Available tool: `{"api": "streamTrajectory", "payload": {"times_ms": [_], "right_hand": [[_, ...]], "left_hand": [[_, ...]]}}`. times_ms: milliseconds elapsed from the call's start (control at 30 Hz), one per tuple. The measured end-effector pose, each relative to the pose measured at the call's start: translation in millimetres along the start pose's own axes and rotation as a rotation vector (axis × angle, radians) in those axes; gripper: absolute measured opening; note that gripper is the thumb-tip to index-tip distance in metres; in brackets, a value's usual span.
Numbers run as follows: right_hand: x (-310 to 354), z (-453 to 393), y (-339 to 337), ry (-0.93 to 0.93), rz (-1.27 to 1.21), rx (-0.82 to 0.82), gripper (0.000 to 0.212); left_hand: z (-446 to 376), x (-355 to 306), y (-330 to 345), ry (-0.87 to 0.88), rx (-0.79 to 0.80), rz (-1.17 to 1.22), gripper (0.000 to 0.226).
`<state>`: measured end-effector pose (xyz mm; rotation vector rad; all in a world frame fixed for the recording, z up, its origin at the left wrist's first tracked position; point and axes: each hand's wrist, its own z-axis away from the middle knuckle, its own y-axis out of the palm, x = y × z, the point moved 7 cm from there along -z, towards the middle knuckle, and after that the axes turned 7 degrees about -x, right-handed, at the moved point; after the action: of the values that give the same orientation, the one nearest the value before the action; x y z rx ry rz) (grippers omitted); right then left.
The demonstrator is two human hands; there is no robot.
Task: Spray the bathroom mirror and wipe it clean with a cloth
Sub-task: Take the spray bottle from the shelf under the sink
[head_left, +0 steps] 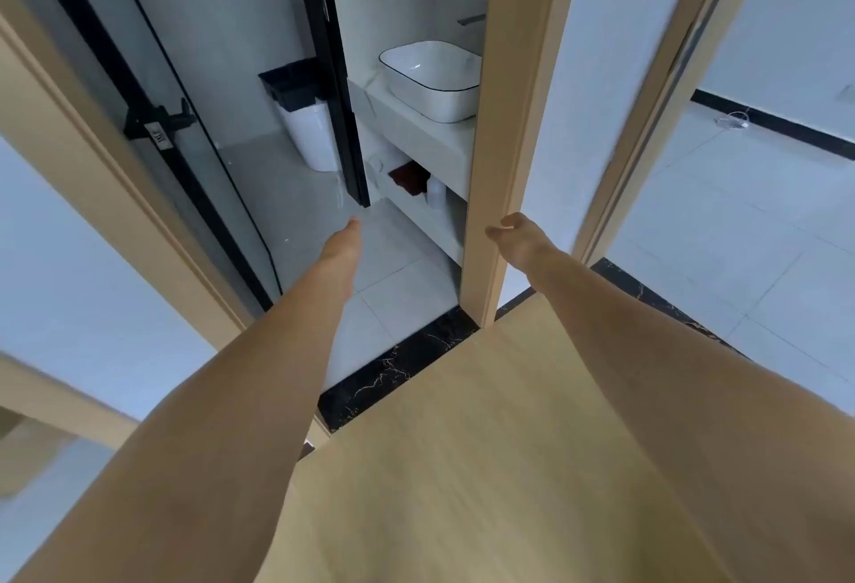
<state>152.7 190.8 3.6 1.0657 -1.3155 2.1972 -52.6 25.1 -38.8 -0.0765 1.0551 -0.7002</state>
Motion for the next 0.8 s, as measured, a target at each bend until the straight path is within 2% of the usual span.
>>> {"api": "streamTrajectory", "payload": {"times_ms": [400, 800], "right_hand": [[30, -44, 19, -0.033, -0.003, 0.029, 0.052], [82, -106, 45, 0.009, -0.098, -0.024, 0.051]], "left_hand": [[-43, -32, -3, 0.082, -0.007, -0.008, 0.063], [-133, -96, -22, 0.156, 0.013, -0.011, 0.059]]}}
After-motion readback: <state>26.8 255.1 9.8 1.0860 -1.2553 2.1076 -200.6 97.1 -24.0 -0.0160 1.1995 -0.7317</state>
